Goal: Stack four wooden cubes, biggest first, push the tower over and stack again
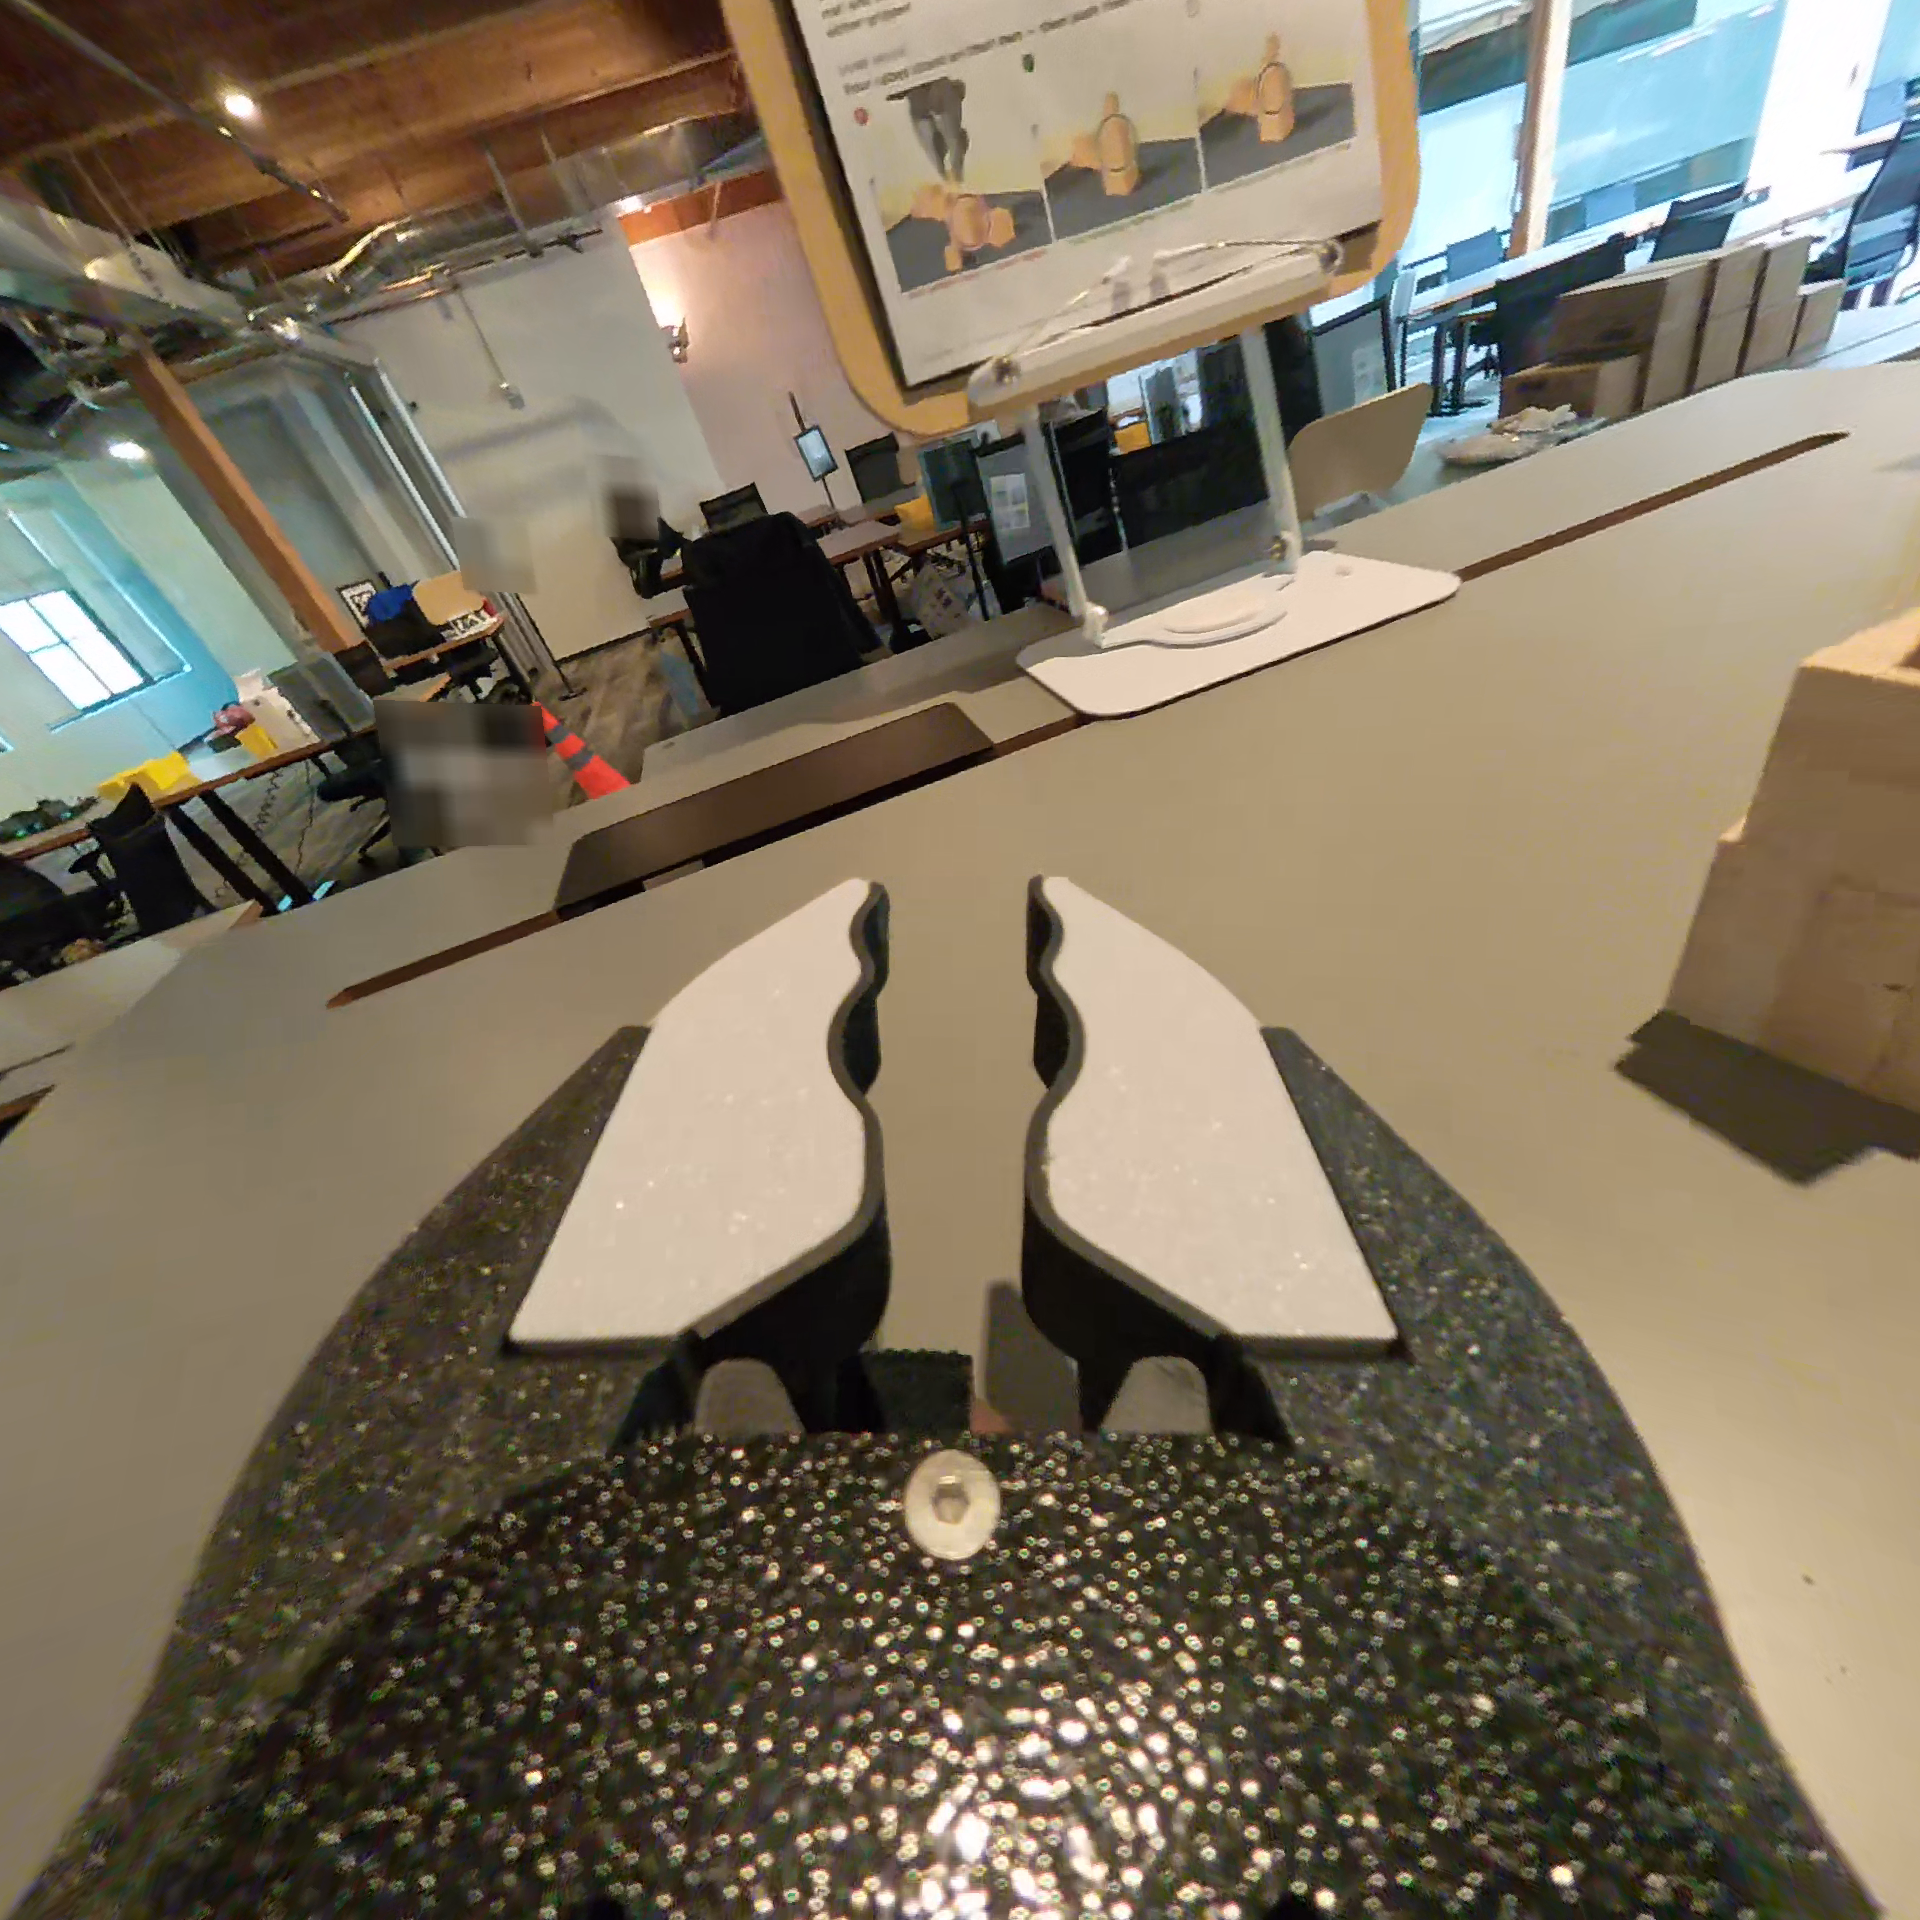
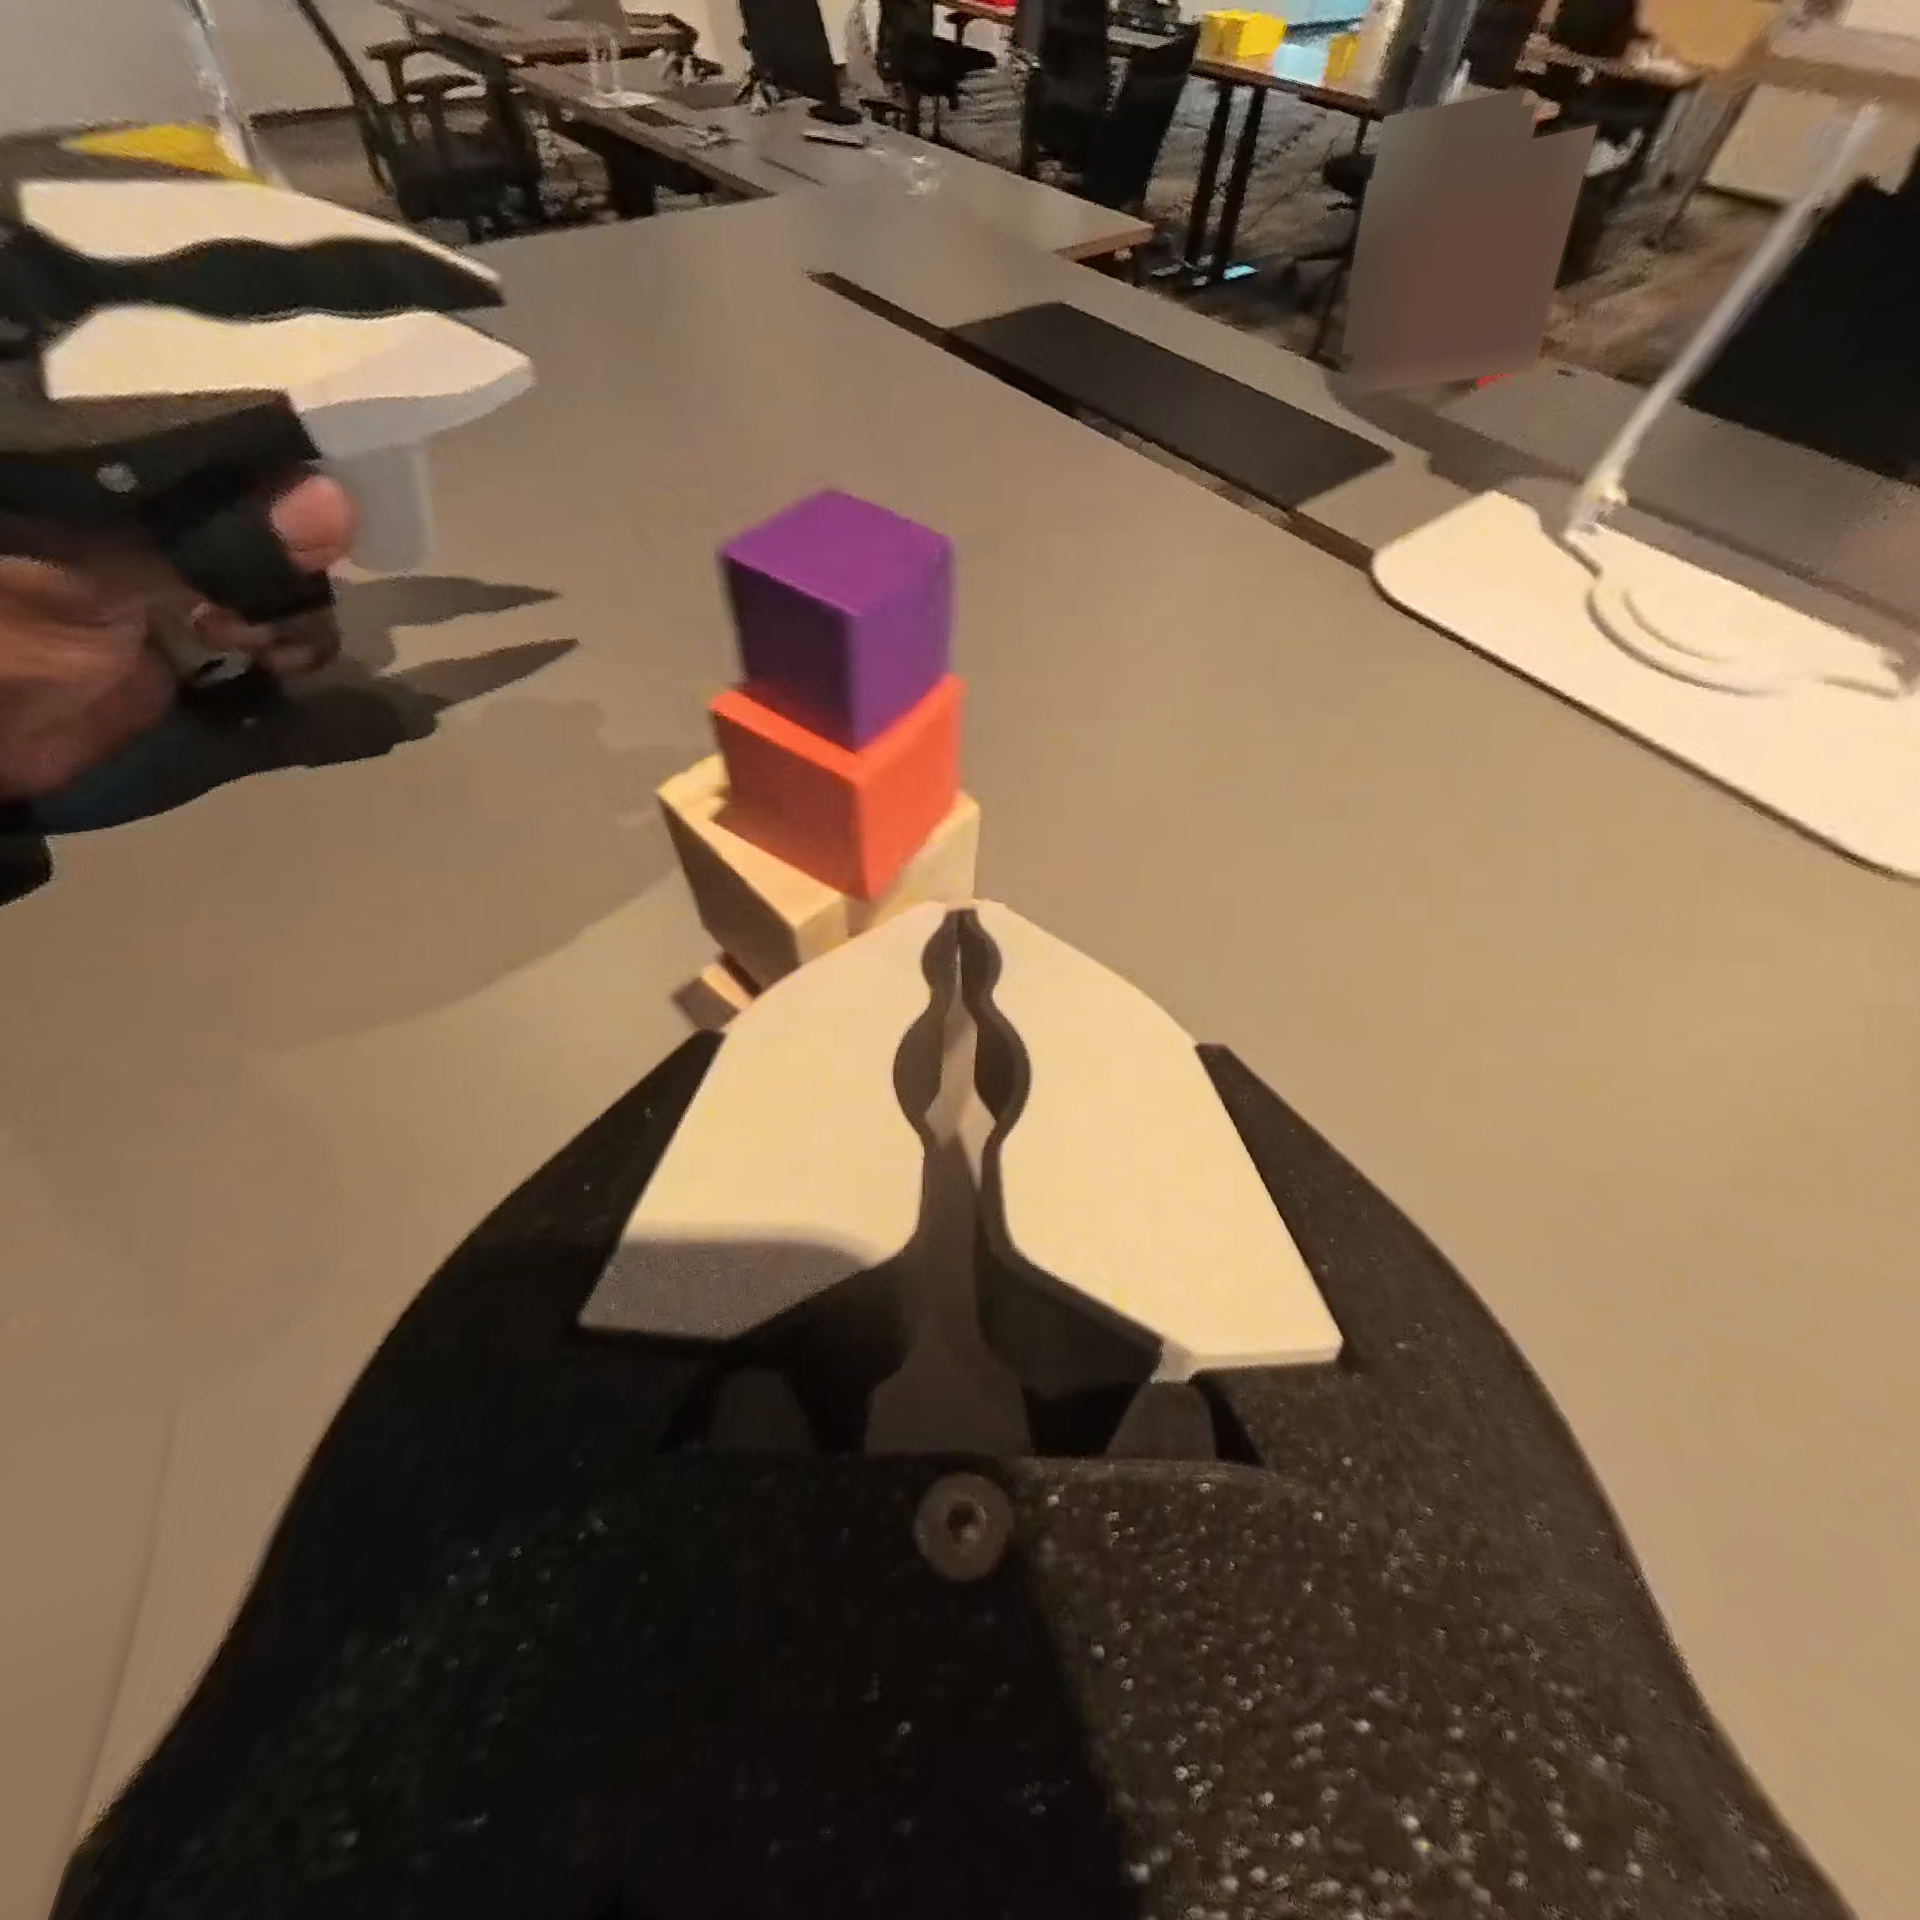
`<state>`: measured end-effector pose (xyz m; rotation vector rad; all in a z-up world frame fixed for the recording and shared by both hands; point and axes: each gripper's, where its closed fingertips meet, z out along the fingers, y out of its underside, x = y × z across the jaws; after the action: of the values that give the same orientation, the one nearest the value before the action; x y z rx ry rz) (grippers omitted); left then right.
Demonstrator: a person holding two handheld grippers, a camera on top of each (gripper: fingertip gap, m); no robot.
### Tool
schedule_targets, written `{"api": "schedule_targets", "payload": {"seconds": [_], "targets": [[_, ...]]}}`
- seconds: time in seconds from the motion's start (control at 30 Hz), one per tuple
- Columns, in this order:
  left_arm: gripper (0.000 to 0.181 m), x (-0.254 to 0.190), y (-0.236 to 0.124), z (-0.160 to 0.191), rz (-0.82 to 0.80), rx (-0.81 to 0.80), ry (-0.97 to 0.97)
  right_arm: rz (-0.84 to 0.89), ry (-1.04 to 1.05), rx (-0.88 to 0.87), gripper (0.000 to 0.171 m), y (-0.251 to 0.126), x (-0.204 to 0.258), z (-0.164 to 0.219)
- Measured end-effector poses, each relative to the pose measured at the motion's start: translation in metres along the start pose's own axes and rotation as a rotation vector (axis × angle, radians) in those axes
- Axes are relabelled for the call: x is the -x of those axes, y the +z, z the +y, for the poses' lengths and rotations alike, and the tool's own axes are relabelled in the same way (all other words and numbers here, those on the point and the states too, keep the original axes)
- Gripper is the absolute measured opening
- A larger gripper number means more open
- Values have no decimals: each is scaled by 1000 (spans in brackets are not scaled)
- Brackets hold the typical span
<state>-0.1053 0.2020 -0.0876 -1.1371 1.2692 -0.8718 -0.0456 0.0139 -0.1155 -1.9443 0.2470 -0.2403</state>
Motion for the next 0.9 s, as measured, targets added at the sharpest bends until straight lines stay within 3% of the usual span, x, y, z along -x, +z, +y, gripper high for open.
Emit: {"api": "schedule_targets", "payload": {"seconds": [0.23, 0.6, 0.9], "targets": [[25, 12, -3, 9, -23, 33, 57, -74, -119, -37, 0, 8, 30, -18], [26, 60, -10, 18, -24, -3, 77, -5, -81, -162, 0, -31, 5, -5], [30, 113, -42, 1, -26, -232, -250, 53, -71, -201, 0, -45, -13, -1]]}}
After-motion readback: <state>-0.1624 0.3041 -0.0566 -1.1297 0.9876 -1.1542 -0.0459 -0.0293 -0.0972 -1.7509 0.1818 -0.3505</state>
